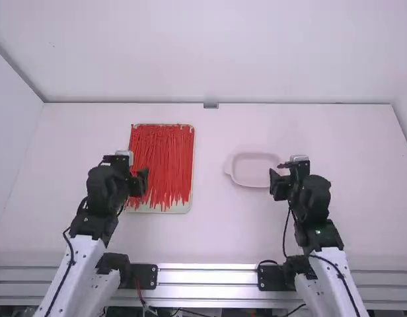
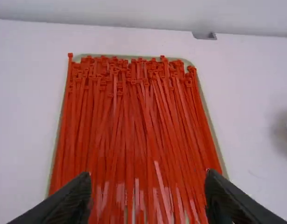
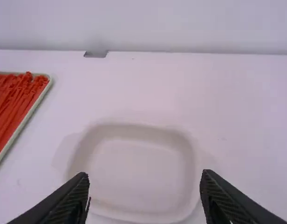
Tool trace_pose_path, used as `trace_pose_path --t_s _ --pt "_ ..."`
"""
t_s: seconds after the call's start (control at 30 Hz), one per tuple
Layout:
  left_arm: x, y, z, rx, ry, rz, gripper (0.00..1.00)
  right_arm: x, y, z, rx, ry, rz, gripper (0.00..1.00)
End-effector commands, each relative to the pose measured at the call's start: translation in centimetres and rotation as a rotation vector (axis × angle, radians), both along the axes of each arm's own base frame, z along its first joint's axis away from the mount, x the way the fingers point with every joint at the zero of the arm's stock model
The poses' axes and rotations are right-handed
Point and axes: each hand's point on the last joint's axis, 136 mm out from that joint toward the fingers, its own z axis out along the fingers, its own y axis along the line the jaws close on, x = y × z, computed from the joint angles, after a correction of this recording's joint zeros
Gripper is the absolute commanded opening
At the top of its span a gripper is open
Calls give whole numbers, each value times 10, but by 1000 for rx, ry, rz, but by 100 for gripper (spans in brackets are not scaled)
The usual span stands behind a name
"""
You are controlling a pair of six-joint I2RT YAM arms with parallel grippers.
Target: Fasten the cable tie
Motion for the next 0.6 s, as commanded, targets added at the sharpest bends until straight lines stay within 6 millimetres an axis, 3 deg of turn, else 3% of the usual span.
trace_pose_path --t_s 0.0,0.33,0.57 --pt "8 -8 12 -29 -1 -26 69 9 5 16 16 -12 16 68" --pt "34 -18 6 -105 120 -24 86 32 24 11 27 75 76 86" --pt "47 -14 -2 -116 179 24 94 44 32 8 35 109 97 94"
